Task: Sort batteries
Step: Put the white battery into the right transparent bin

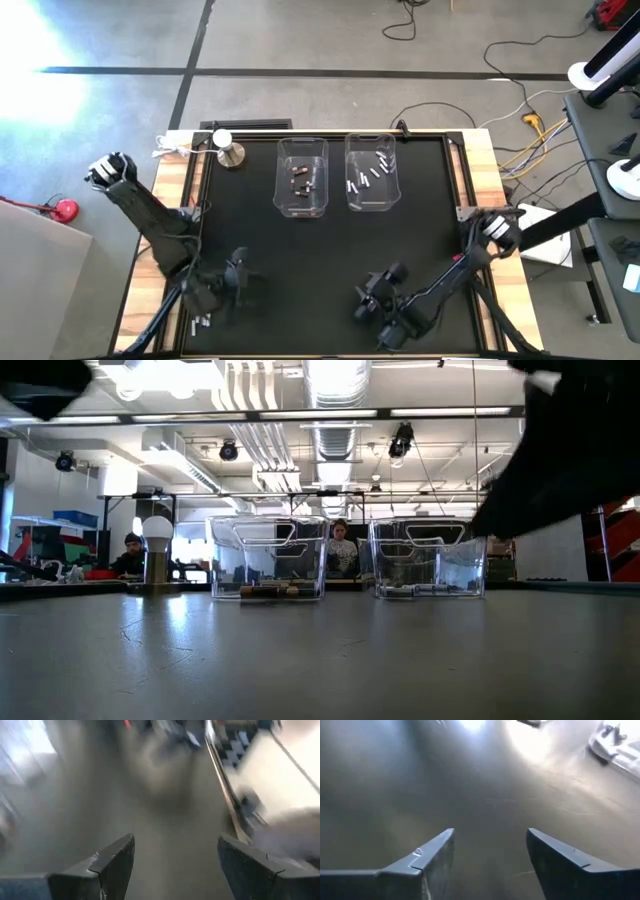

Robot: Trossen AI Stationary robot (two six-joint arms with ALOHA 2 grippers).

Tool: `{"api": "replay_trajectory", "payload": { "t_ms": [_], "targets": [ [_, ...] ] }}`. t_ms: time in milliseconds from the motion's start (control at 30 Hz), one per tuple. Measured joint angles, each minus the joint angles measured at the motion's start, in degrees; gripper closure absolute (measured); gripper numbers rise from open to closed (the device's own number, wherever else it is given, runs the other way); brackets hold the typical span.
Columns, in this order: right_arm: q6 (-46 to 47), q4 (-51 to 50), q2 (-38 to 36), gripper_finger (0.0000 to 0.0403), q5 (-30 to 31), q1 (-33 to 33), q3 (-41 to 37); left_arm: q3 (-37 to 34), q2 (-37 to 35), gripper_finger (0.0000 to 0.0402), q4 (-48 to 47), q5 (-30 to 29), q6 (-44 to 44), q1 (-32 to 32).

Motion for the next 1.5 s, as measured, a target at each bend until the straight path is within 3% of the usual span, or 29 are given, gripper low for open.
{"api": "replay_trajectory", "payload": {
  "t_ms": [133, 267, 400, 533, 733, 933, 1200, 1367, 1500],
  "targets": [
    [0.0, -2.7, 2.9, 0.0136, 1.4, -0.3, 0.0, 7.2, 2.0, 0.0141, -19.4, 10.2, -26.7, -4.1],
    [-1.5, -3.0, 4.8, 0.0114, 3.6, -0.6, -0.2, 13.0, 8.4, 0.0141, -29.0, 21.5, -52.1, -8.8],
    [-2.4, -2.9, 4.9, 0.0095, 6.3, -0.8, -0.2, 18.5, 15.2, 0.0141, -37.8, 31.2, -66.5, -12.0],
    [-2.6, -2.7, 4.9, 0.0088, 11.0, -0.8, -0.2, 23.2, 18.5, 0.0137, -44.1, 32.6, -73.4, -13.0],
    [-3.3, -0.9, 4.9, 0.0095, 12.3, -0.5, -0.2, 25.3, 20.5, 0.0109, -45.2, 39.8, -83.3, -13.0],
    [-5.0, -0.6, 4.9, 0.0106, 13.7, -0.7, -0.3, 22.2, 21.6, 0.0078, -45.0, 46.6, -92.7, -12.5],
    [-4.2, 1.1, 4.9, 0.0119, 13.4, 0.0, -0.3, 19.6, 21.2, 0.0074, -44.5, 50.6, -100.1, -8.9],
    [-3.9, 2.3, 4.9, 0.0101, 12.7, -0.1, -0.4, 17.1, 20.8, 0.0073, -41.5, 56.6, -103.1, -6.1],
    [-4.9, 2.3, 4.9, 0.0081, 10.3, 0.0, -0.5, 14.1, 20.7, 0.0074, -40.1, 56.7, -103.0, -4.6]
  ]
}}
